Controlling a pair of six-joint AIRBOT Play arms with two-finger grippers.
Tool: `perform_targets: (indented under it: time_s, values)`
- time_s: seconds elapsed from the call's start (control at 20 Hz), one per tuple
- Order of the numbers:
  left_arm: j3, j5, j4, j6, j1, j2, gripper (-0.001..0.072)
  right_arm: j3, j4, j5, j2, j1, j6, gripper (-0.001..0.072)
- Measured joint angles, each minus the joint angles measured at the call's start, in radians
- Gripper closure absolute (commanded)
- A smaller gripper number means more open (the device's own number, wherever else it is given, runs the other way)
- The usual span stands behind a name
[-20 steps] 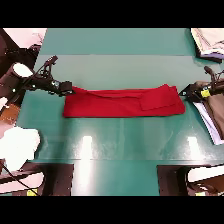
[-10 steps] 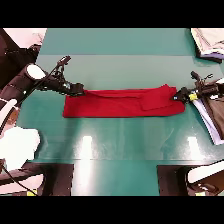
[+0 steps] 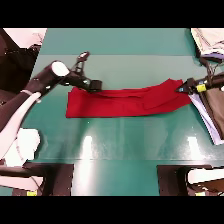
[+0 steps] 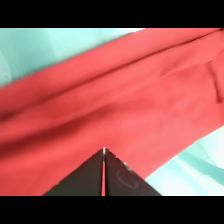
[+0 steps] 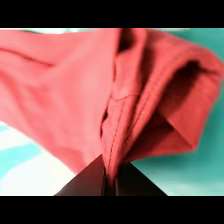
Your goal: Fold the shirts.
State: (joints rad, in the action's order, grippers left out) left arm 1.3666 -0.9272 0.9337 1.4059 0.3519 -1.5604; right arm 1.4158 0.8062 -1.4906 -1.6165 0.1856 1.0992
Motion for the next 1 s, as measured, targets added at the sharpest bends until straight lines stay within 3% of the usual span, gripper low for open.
perform_targets:
  time_s: [0.45, 1.0]
  values:
    - [0.314, -0.01, -0.006, 0.058, 0.192, -0.375, 0.0682, 0.331, -0.003, -0.116, 0.067, -0.257, 0.166, 0.0698]
    - [0.341, -0.033, 0.003, 0.07, 0.205, -0.404, 0.0683, 0.469, -0.002, -0.085, 0.07, -0.462, 0.201, 0.0697]
